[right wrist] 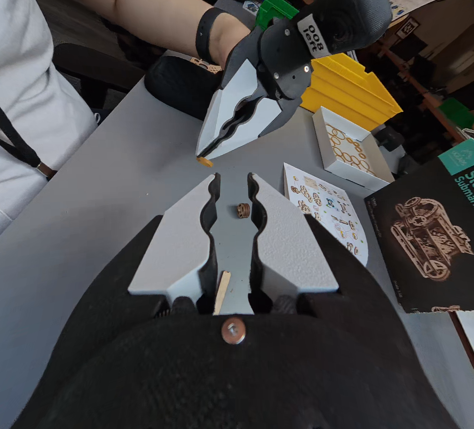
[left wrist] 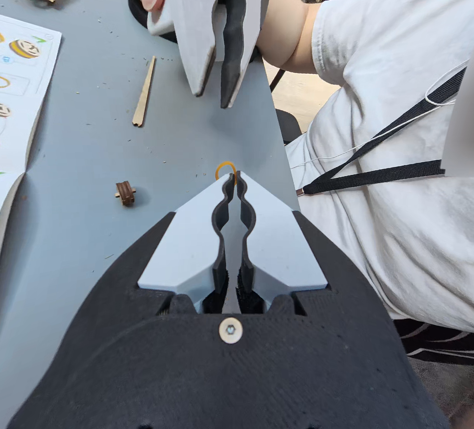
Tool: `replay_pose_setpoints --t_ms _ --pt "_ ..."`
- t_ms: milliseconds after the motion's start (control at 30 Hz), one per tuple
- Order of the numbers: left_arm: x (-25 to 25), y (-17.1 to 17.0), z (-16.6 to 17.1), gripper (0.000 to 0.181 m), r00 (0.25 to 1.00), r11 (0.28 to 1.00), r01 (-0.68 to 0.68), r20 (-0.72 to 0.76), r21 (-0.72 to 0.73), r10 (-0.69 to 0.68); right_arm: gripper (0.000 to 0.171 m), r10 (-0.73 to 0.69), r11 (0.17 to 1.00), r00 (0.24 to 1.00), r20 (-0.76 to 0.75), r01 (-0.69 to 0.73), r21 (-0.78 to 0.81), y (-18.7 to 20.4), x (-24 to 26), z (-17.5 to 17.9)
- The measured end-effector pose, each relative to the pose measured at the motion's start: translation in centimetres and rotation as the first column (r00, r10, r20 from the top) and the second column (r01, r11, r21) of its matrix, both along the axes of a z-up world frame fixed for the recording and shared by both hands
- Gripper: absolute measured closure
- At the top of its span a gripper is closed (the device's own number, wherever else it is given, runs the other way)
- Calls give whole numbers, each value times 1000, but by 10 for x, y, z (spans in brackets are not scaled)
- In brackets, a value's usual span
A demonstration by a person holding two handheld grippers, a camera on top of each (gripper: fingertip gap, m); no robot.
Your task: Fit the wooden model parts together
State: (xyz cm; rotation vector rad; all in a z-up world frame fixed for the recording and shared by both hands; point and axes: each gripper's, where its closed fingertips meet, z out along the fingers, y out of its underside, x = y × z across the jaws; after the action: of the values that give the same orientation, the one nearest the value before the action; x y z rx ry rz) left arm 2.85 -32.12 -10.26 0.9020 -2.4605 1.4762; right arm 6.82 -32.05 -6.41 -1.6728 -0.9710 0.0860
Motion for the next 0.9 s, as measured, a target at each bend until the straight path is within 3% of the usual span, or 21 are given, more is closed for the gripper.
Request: replay_pose_setpoints --t_ms 267,467,567,667,900 --pt "-2 -13 22 181 992 969 120 -5 -216 -124 154 172 975 962 -210 -197 -104 -11 -32 -5" --pt "-5 -18 28 181 983 940 175 -3 -293 -184 154 185 977 973 -139 -197 -82 -8 -42 -7" --pt "-9 -21 32 181 976 918 198 -15 -343 -216 169 162 979 985 -61 -168 -112 -7 -41 -18" --pt "-11 -23 28 181 977 918 187 -32 -348 -212 169 155 978 986 -63 -162 -130 -13 -46 -18" --pt "-12 -25 14 179 987 935 138 -28 -328 -156 169 -8 972 987 -163 -31 -234 -18 -46 -30"
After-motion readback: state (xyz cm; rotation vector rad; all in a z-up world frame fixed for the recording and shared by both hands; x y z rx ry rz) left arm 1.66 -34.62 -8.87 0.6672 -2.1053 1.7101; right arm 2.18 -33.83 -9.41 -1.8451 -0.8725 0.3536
